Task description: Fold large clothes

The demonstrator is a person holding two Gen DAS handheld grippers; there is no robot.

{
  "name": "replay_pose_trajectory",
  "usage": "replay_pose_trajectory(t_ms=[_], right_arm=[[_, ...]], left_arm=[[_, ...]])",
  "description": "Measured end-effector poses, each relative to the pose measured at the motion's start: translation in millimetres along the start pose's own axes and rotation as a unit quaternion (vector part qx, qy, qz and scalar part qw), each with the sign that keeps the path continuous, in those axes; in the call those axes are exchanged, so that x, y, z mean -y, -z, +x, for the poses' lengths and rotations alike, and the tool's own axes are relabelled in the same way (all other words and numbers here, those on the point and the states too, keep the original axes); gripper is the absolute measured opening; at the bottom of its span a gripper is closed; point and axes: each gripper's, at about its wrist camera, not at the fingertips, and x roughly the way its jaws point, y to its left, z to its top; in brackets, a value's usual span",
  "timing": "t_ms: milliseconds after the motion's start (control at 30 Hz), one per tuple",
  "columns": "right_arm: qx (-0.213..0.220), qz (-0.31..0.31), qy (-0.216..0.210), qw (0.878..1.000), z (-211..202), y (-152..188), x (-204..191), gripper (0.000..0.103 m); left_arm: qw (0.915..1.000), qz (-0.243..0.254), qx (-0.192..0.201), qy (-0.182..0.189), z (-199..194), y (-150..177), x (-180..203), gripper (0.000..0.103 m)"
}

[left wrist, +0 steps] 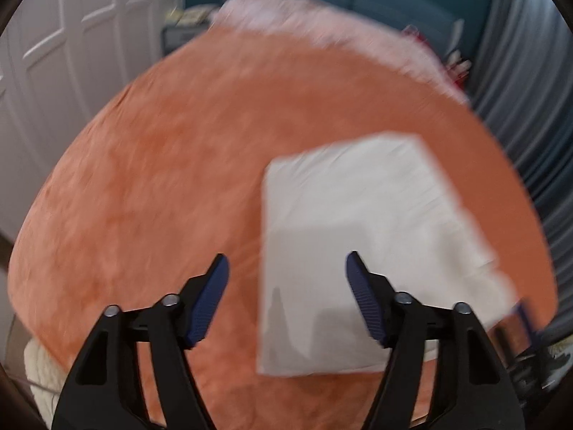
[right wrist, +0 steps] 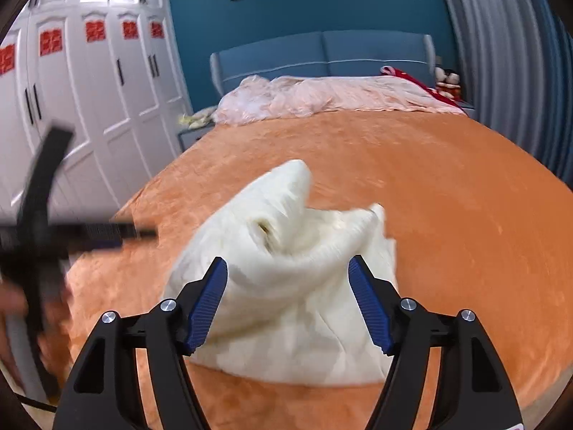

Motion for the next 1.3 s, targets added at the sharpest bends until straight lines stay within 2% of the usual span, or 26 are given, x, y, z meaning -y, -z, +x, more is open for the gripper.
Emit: replay_pose_trajectory(t_ms=[33, 100, 133, 167, 267, 433, 567, 767, 1133, 1267, 1300], right_arm=[[-0.012, -0.007, 0.001, 1.000, 10.0, -6.9, -4.4, 0.069], [-0.036, -0.013, -0.002, 0.999, 23.2, -14.1, -3.1, 0.057], [-0.049, -0.015, -0.005, 0.999, 28.3, -15.4, -2.0, 0.031], [-0.061, -0.015, -0.005, 0.998, 30.5, -12.8, -0.3, 0.020], [-0.073, -0.002, -0.007, 0.997, 24.3, -7.1, 8.1, 0.010], [-0.101, 0.021, 0.045, 0.994, 14.2, 18.6, 39.2, 0.008], [-0.146, 0.056, 0.064, 0.986, 29.8, 46.5, 66.2, 0.007], [-0.183, 0.064, 0.088, 0.977, 50.6, 72.0, 75.2, 0.007], [-0.191, 0.046, 0.099, 0.975, 74.2, 92.5, 76.0, 0.008], [-0.184, 0.036, 0.090, 0.978, 64.3, 89.1, 73.7, 0.009], [-0.181, 0.040, 0.084, 0.979, 57.0, 86.7, 74.0, 0.012]], left_arm=[[1.0000, 0.000, -0.009, 0.000, 5.7, 4.2, -2.7, 0.062], [0.9995, 0.002, -0.030, -0.009, 18.5, 16.4, -5.5, 0.061], [0.9993, 0.005, -0.036, -0.009, 22.0, 19.1, -6.6, 0.061], [0.9991, 0.008, -0.041, -0.010, 25.3, 23.2, -4.6, 0.061], [0.9989, 0.017, -0.044, -0.005, 22.7, 25.1, 5.3, 0.061], [0.9980, 0.039, -0.049, 0.005, 21.9, 34.4, 17.8, 0.062], [0.9962, 0.064, -0.060, -0.003, 34.8, 44.6, 38.2, 0.062], [0.9931, 0.094, -0.068, -0.021, 45.8, 55.2, 61.1, 0.060], [0.9892, 0.114, -0.077, -0.049, 65.0, 60.6, 72.9, 0.058], [0.9889, 0.116, -0.078, -0.051, 62.2, 55.7, 72.1, 0.057], [0.9897, 0.112, -0.078, -0.043, 57.1, 51.4, 69.3, 0.057]])
